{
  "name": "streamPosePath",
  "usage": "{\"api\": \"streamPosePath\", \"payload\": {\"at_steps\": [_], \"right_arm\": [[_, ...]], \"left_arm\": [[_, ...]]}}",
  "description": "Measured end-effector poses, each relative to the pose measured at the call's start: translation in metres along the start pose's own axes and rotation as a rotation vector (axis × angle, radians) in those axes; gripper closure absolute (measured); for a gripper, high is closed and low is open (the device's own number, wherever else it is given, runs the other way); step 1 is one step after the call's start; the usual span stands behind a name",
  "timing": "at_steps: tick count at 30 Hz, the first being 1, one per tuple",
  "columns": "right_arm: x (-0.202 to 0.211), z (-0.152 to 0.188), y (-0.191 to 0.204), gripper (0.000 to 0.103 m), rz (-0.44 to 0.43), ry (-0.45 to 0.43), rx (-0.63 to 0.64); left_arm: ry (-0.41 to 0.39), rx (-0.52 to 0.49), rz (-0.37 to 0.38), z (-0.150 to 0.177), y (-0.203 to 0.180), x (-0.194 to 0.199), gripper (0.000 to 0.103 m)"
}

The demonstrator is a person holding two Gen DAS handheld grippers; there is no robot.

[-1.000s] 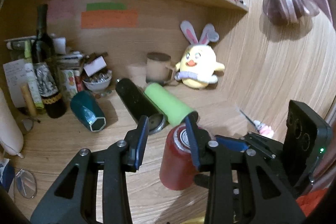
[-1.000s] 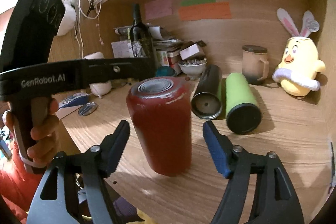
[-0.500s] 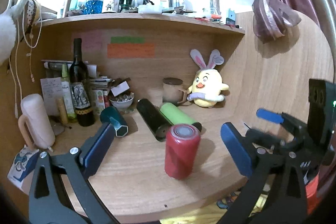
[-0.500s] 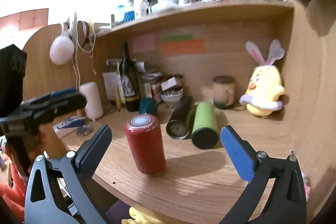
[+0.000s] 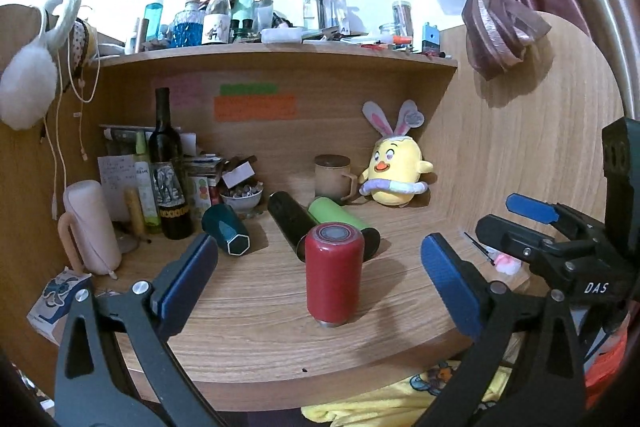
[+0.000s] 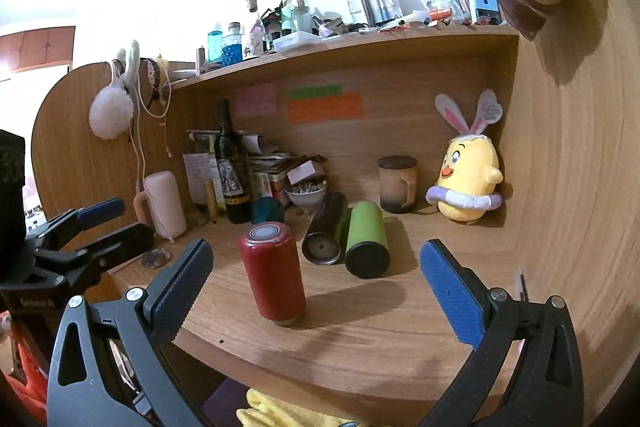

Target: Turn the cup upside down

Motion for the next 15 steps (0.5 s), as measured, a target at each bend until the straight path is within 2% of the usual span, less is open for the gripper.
{"api": "streamPosePath", "payload": {"at_steps": [7,15], "right_arm": [[-0.0013,0.0055,-0.0018,0.000,0.008,0.019,-0.014],[0.0032,0.0052,0.0008,0.000,0.017,-0.002,0.005]], "left_arm": [[0.005,0.007,0.013,0.0008,0.0008,-0.0011,0.000],[0.013,0.020,0.012,0.0022,0.0039,-0.0026,0.000]]}}
Point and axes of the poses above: each gripper's, at about its wrist camera, not at the fingertips, and x roughly against the way its jaws point, y to its left, z to its underside, the point moved 4 cm from there along -x, roughly the way its jaws point, and after that the axes turned 13 degrees about z, right-handed, at the moved point
